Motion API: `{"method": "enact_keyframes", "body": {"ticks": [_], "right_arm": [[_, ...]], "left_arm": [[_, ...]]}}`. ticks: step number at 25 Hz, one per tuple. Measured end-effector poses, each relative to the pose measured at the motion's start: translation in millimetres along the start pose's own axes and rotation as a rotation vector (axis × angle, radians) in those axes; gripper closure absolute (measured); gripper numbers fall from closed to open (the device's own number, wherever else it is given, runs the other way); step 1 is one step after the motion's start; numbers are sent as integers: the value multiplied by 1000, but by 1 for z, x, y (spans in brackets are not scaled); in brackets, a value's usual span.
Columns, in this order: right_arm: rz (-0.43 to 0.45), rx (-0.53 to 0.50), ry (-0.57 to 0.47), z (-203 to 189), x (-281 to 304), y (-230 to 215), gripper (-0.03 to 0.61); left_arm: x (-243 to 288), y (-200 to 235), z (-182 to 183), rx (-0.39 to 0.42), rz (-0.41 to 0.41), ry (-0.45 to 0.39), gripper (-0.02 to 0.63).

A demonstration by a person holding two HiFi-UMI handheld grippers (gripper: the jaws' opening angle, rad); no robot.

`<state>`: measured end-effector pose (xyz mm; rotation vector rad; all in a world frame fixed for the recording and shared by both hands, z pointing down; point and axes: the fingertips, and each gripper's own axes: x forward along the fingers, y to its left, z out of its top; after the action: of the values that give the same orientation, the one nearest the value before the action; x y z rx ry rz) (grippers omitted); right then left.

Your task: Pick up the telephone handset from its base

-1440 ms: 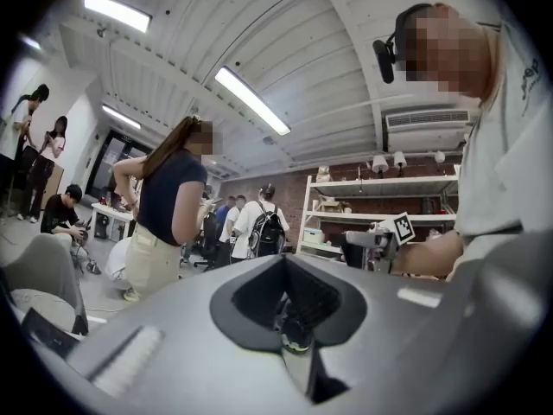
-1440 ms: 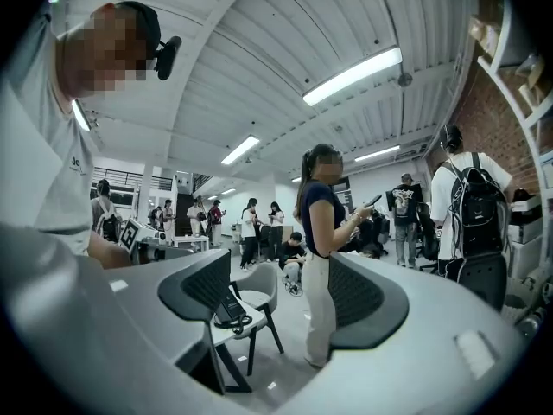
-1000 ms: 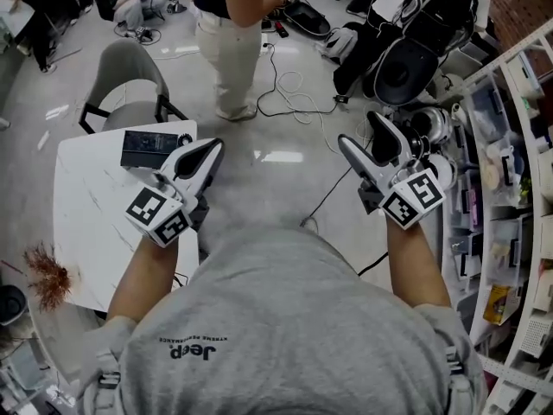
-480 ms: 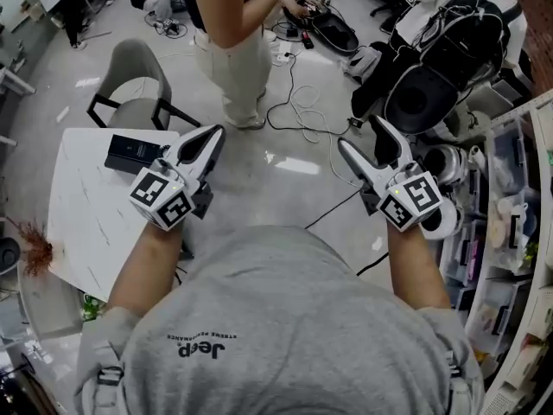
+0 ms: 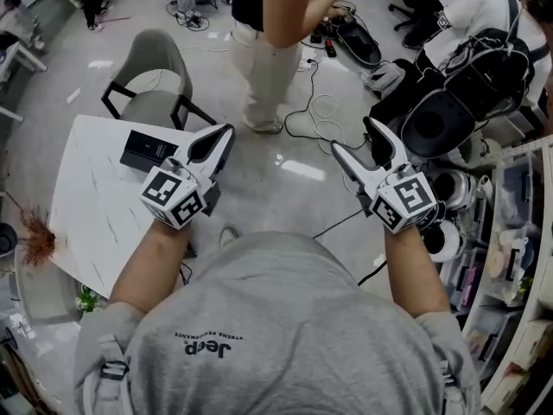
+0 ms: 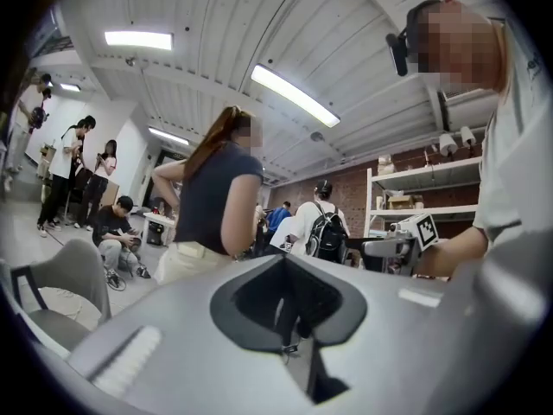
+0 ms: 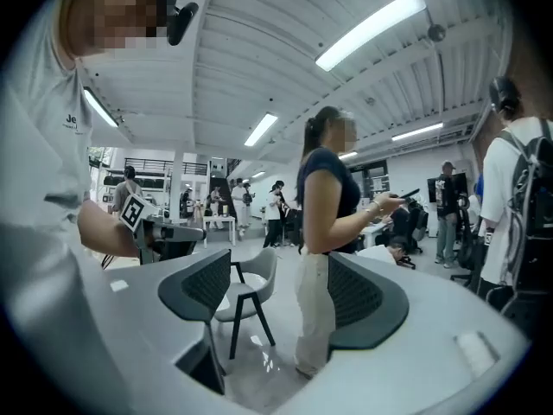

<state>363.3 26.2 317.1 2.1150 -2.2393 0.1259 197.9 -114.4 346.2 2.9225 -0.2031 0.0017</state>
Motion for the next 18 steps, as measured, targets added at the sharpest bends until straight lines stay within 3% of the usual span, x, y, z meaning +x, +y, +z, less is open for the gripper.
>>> {"method": "enact_keyframes", "body": {"ticks": [10, 15, 18], "right_arm": [[351, -85, 82, -9, 157, 119, 247], [547, -127, 159, -38, 230, 212, 247], [624, -155, 202, -59, 264, 266, 247]], "left_arm": [[-140, 96, 1, 1, 342, -55, 555], [-231, 130, -26, -47, 531, -57, 555], [-275, 147, -43, -68, 604, -58, 555]]}}
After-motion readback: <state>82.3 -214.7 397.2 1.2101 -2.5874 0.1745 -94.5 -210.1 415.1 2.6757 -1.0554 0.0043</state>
